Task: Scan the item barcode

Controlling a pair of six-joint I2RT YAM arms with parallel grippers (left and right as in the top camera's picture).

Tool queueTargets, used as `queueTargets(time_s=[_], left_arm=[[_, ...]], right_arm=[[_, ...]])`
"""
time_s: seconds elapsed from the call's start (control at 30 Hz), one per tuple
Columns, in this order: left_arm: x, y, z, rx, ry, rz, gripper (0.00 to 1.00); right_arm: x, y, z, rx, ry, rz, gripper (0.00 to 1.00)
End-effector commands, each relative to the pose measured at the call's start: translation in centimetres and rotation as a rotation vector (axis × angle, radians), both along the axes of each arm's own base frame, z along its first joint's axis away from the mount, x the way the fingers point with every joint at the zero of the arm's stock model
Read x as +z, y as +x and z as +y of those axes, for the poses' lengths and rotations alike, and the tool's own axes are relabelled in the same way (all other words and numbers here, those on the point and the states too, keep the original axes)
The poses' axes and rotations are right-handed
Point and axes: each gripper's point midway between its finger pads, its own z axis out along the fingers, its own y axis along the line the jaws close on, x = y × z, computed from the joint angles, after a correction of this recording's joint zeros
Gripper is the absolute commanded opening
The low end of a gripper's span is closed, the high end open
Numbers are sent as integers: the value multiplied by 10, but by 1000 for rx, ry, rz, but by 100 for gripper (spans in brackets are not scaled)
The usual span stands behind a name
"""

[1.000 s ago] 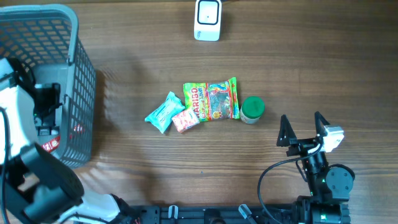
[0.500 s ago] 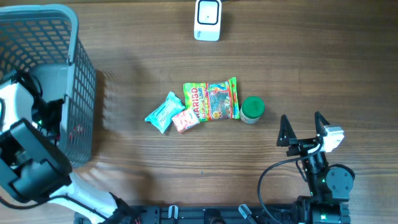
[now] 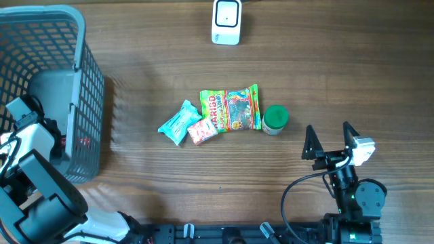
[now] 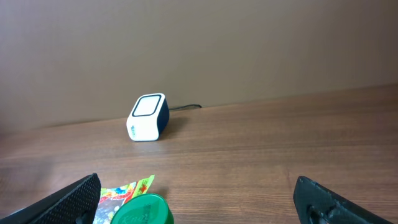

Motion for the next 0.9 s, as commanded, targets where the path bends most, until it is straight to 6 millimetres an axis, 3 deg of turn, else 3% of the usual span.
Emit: queueTargets(time_s=[0.0,0.1,0.2,0.27,0.37,0.47,0.5,0.57,0.6,0.63,0.67,0.7,0.73,0.8,0.87], left_arm=[[-93,-38,-94,-111,-478,117,4],[-68,-21,-82,-137,-461,102,4],[-26,0,-65,-172,-415,61,4],[22,16,-52,-185,-351,-7,4],[120,38,-36,-216,-186,-177,4],[204,40,-34,-245,-30,-338,4],[224,35,-37,-249,12,-378,4],[245,27,-43,-255,55,-417,4],[244,22,-45,-248,49,-399,26],[232,17,-45,-235,24,-354,67],[215,15,-44,-220,-9,-297,91],[195,16,-43,-240,-48,-233,99],[173,19,-41,-274,-89,-164,94],[130,30,-41,-385,-170,-48,71],[90,41,-46,-474,-239,39,69]], right_arm=[[1,0,-1,-5,-14,-8,100],[1,0,-1,-5,-14,-8,100],[1,0,-1,-5,-14,-8,100],[1,0,-1,-5,-14,-8,100],[1,0,-1,-5,-14,-8,100],[1,0,-1,-5,-14,-8,100],[1,0,-1,-5,-14,-8,100],[1,0,-1,-5,-14,-8,100],[1,0,-1,-5,-14,-8,100],[1,0,-1,-5,-14,-8,100],[1,0,-1,-5,-14,-8,100],[1,0,-1,-5,-14,-8,100],[1,0,-1,-5,-13,-8,100],[1,0,-1,-5,-14,-8,100],[1,0,-1,-5,-14,-8,100]])
